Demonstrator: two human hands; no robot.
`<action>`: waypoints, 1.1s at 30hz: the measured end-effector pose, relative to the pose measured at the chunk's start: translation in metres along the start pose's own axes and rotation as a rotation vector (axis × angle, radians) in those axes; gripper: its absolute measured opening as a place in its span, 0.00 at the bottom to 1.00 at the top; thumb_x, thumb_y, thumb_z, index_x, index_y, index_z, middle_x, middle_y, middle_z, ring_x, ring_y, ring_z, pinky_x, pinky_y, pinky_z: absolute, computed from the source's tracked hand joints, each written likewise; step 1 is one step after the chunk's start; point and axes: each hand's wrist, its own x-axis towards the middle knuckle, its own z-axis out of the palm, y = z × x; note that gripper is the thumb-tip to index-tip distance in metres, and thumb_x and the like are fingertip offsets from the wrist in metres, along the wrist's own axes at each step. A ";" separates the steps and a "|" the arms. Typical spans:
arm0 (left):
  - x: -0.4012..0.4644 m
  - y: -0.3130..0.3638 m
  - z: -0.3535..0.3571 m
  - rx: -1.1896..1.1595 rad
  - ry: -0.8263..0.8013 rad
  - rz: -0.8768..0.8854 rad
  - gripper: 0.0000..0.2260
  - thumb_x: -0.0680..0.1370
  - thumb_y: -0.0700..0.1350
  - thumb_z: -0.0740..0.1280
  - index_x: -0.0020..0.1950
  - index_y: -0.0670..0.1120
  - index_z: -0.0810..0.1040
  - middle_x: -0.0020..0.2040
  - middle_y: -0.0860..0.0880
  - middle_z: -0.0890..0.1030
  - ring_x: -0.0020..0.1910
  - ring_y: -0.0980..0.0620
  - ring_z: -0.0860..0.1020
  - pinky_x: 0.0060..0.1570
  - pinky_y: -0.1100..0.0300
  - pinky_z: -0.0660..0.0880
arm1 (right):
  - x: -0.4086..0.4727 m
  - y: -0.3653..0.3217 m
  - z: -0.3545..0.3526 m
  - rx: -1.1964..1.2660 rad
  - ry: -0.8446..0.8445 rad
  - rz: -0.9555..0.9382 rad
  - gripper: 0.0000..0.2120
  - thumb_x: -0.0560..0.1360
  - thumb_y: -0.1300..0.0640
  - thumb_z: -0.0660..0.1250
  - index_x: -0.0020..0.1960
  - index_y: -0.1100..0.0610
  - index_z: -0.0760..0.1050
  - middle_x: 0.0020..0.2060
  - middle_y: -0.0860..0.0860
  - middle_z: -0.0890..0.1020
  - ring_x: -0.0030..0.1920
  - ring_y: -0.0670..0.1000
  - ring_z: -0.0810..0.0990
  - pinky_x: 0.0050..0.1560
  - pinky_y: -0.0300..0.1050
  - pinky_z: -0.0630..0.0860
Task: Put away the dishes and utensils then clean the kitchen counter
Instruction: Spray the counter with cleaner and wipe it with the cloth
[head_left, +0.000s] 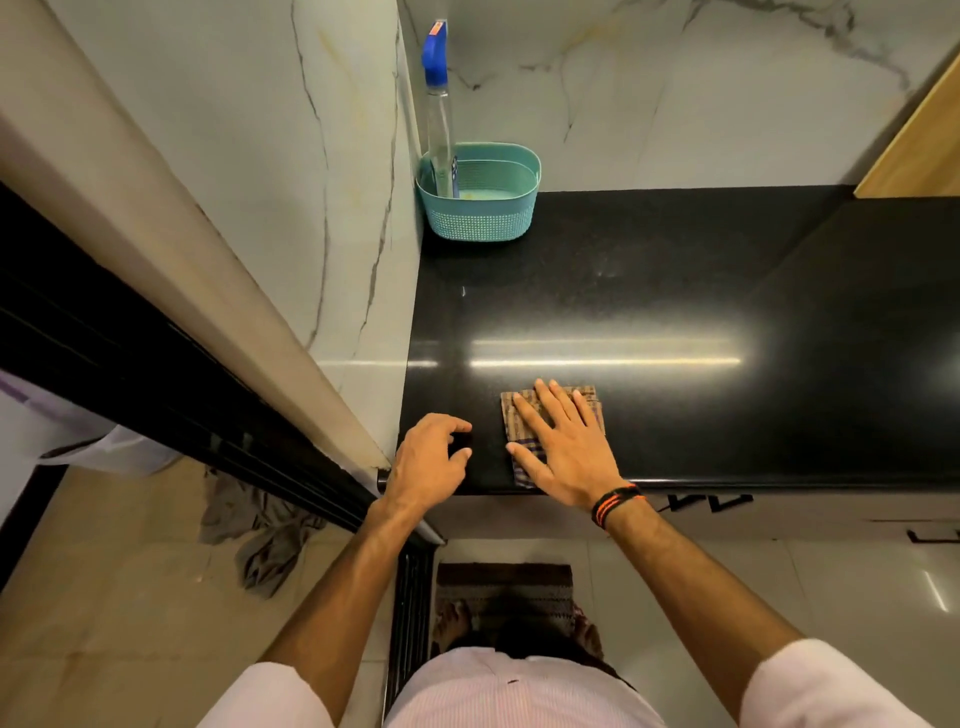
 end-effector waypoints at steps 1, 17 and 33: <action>0.000 0.000 -0.001 0.036 0.006 0.024 0.15 0.75 0.43 0.72 0.62 0.50 0.79 0.61 0.52 0.77 0.59 0.54 0.77 0.62 0.57 0.74 | 0.000 0.002 0.004 -0.007 -0.004 0.004 0.34 0.78 0.32 0.47 0.80 0.46 0.55 0.80 0.53 0.54 0.80 0.55 0.51 0.79 0.54 0.43; 0.003 -0.010 -0.004 -0.010 0.082 -0.058 0.14 0.77 0.39 0.70 0.62 0.47 0.79 0.63 0.51 0.76 0.63 0.54 0.74 0.66 0.56 0.73 | -0.027 0.076 -0.003 -0.073 0.136 0.271 0.32 0.78 0.36 0.50 0.77 0.48 0.64 0.76 0.54 0.66 0.77 0.56 0.60 0.76 0.57 0.55; 0.027 0.001 -0.011 -0.295 0.232 -0.090 0.21 0.84 0.52 0.55 0.74 0.44 0.68 0.75 0.49 0.67 0.74 0.56 0.64 0.74 0.60 0.60 | 0.070 -0.125 0.040 -0.069 -0.025 -0.017 0.34 0.77 0.43 0.47 0.80 0.56 0.55 0.78 0.56 0.60 0.79 0.58 0.55 0.78 0.57 0.47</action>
